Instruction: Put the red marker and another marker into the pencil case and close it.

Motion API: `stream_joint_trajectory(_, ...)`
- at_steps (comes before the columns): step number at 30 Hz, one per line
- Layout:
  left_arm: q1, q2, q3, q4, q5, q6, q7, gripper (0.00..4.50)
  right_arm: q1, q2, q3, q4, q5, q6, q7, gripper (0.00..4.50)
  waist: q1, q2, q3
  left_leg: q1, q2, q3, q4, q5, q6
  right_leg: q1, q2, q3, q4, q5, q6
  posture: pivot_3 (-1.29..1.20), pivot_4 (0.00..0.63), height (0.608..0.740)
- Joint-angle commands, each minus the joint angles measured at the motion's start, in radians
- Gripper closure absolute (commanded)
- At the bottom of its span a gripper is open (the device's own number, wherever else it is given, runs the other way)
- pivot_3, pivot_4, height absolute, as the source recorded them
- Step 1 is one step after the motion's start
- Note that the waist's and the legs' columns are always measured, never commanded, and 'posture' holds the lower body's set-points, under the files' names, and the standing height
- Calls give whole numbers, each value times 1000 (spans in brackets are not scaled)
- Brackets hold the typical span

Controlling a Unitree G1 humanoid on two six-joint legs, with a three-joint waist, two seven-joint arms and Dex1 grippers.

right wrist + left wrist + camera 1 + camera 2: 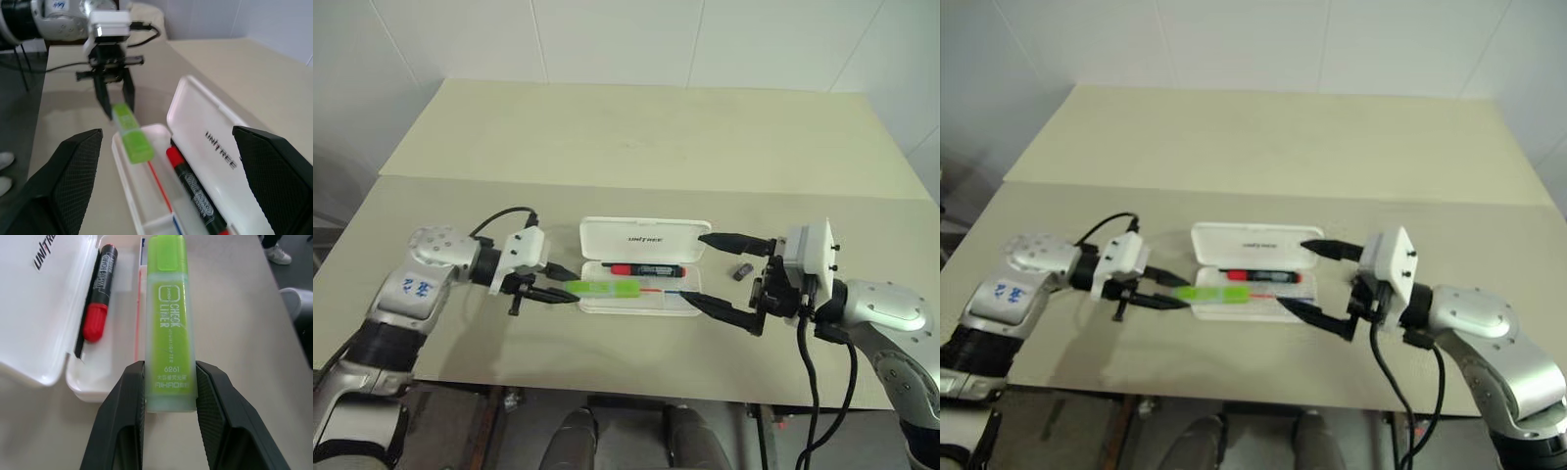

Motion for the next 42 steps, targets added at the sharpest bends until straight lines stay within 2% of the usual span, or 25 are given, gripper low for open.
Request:
stream_joint_trajectory(1,-64,-38,-38,40,38,-40,-25,3404,91,-78,-90,-47,-10,-51,107,0,1,0,0,0,0,0,0,0,0,0,0,0,0,0,0,0,150,740)
stream_joint_trajectory(4,-91,-73,-63,58,55,-42,-33,3404,138,-112,-124,-46,-11,-74,144,0,0,-1,0,0,0,0,1,0,1,0,0,0,0,0,1,0,150,740)
stream_joint_trajectory(9,-99,-112,-81,52,68,-18,-28,3404,137,-103,-133,-52,-8,-75,119,0,-7,-1,1,1,0,1,2,0,1,0,1,1,2,0,1,0,150,740)
stream_joint_trajectory(30,-87,-84,-75,42,85,34,-16,3404,115,-56,-99,-65,4,-68,43,0,0,-1,1,1,0,1,2,0,1,0,1,1,3,0,1,0,150,740)
stream_joint_trajectory(32,-95,-91,-76,44,83,38,-15,2642,108,-52,-94,-65,5,-66,36,0,-1,-1,1,1,0,1,2,0,1,0,1,1,3,0,1,0,150,740)
stream_joint_trajectory(37,-110,-112,-58,36,64,51,-2,1109,98,-44,-83,-65,3,-63,26,0,-1,-1,1,1,0,1,3,0,1,0,1,1,3,0,1,0,150,740)
stream_joint_trajectory(42,-114,-109,-46,14,40,77,-14,1109,88,-36,-69,-63,-1,-63,20,0,-1,-1,1,1,0,1,2,0,1,0,1,1,3,0,1,0,150,740)
